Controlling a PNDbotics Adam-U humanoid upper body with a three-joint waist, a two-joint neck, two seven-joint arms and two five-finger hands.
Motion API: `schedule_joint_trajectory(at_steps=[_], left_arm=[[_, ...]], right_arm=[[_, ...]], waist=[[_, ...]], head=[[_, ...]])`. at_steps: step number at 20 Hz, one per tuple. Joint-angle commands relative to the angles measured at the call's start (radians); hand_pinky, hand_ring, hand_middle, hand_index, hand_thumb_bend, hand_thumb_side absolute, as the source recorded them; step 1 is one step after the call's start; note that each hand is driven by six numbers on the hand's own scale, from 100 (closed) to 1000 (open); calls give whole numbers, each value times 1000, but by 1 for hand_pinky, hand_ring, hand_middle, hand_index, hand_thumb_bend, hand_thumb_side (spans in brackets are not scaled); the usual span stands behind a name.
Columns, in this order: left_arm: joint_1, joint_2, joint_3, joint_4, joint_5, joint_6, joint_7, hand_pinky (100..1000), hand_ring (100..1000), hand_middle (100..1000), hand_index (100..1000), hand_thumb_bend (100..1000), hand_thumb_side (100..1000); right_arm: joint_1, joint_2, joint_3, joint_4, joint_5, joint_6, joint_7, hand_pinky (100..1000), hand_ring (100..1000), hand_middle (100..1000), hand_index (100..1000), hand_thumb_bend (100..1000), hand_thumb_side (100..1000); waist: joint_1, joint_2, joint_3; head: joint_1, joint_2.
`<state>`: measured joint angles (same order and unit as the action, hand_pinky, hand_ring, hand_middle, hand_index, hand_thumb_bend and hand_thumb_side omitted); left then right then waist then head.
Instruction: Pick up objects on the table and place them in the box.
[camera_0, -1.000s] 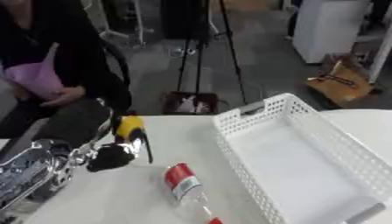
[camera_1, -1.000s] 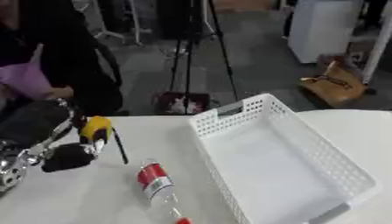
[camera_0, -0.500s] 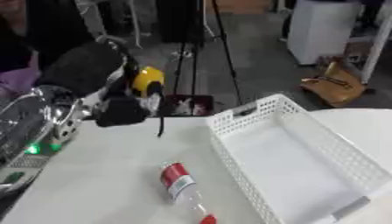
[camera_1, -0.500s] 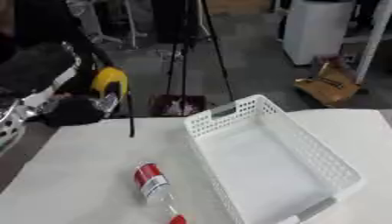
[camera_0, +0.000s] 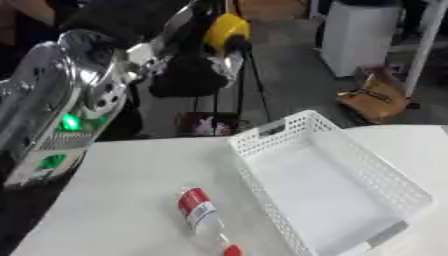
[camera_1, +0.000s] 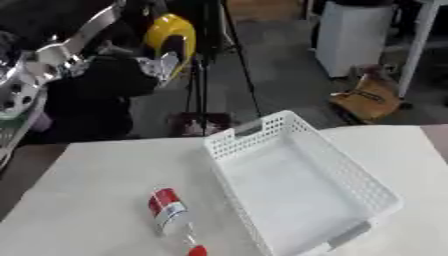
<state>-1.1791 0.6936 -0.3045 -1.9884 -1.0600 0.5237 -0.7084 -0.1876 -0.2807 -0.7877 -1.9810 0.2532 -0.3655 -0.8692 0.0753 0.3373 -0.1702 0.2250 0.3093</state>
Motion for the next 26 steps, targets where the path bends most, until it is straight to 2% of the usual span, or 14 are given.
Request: schedule_joint_trajectory(at_steps=[1, 2, 3, 9, 15, 20, 26], left_arm=[[-49, -43, -6, -12, -27, 158, -189, 688, 648, 478, 456, 100, 406], [-61, -63, -14, -12, -31, 162, -194, 685, 645, 477, 454, 100, 407], [-72, -85, -22, -12, -34, 168, -196, 684, 644, 475, 453, 100, 409], [-94, -167, -63, -9, -65, 203, -199, 675, 639, 469, 450, 100, 404], [-84, -239, -113, 43, -106, 220, -199, 670, 636, 467, 450, 100, 396], [-61, -272, -148, 127, -171, 221, -192, 667, 636, 467, 470, 100, 385], [-50, -285, -178, 214, -208, 206, -138, 659, 645, 475, 479, 100, 378]], right_arm=[[-5, -42, 7, -19, -1, -31, -38, 646, 469, 613, 662, 100, 502], [-6, -43, 10, -19, -1, -31, -38, 646, 468, 614, 662, 100, 559], [-8, -45, 13, -19, -2, -30, -38, 646, 468, 613, 662, 100, 499], [-20, -49, 24, -19, -6, -26, -38, 649, 468, 611, 661, 100, 489], [-33, -50, 31, -19, -10, -22, -38, 649, 468, 611, 661, 100, 480], [-35, -50, 31, -19, -13, -24, -38, 648, 468, 611, 661, 100, 481], [-36, -48, 32, -19, -15, -26, -38, 648, 468, 611, 661, 100, 482]], waist=[[-1, -27, -12], [1, -29, -18], [4, -30, -27], [18, -32, -57], [25, -30, -75], [24, -28, -82], [22, -26, -86]], head=[[9, 9], [10, 9], [13, 7], [25, 0], [33, -6], [31, -12], [30, -16]])
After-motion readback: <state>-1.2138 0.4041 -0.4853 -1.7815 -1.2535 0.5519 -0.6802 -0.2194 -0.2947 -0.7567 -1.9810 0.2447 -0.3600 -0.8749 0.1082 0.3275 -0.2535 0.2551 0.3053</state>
